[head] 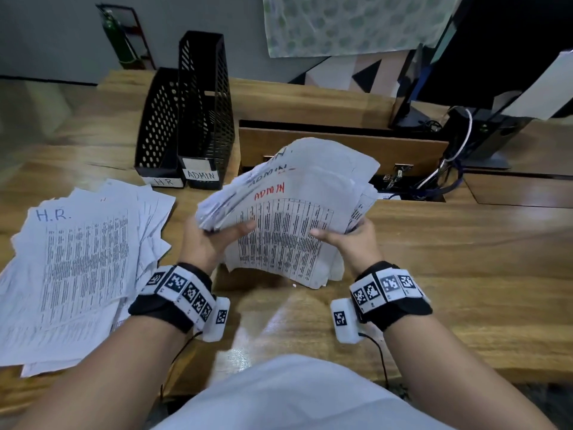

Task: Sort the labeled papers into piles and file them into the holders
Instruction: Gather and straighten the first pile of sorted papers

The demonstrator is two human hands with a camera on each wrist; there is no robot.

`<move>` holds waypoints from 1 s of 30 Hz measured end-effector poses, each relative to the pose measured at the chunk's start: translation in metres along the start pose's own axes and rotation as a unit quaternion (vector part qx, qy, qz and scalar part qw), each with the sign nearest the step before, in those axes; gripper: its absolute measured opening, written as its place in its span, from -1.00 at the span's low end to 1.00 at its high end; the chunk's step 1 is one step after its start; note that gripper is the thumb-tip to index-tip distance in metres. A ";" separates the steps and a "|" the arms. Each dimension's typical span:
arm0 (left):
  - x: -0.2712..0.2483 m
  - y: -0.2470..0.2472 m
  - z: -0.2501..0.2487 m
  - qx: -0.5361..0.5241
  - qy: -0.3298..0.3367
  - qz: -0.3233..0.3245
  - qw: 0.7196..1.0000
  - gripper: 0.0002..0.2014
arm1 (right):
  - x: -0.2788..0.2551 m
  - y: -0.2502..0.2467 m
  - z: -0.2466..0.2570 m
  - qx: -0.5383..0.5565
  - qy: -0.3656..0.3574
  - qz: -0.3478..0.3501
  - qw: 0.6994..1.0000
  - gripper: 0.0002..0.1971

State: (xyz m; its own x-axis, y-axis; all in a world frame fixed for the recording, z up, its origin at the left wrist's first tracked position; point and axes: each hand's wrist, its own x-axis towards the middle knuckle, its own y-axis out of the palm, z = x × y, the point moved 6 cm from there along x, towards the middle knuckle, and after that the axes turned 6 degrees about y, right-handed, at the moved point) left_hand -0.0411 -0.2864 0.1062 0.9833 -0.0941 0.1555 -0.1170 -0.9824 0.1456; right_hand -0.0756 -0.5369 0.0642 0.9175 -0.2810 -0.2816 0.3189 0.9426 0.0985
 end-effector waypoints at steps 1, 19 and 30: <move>0.000 -0.002 0.002 -0.004 -0.003 0.002 1.000 -0.53 | 0.003 -0.003 -0.007 0.002 0.022 -0.001 1.000 -0.43; 0.003 -0.004 -0.011 -0.011 0.004 0.063 0.998 -0.45 | -0.019 0.011 0.031 0.056 -0.075 0.056 0.994 -0.51; 0.003 0.003 -0.009 -0.012 0.010 0.060 0.998 -0.45 | -0.023 0.021 0.048 0.064 -0.086 -0.006 0.994 -0.57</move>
State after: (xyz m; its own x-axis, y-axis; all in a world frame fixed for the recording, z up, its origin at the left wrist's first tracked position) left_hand -0.0396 -0.2883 0.1155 0.9590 -0.2077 0.1927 -0.2376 -0.9601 0.1476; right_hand -0.0791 -0.5191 0.1182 0.9369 -0.3291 -0.1181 0.3479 0.9114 0.2198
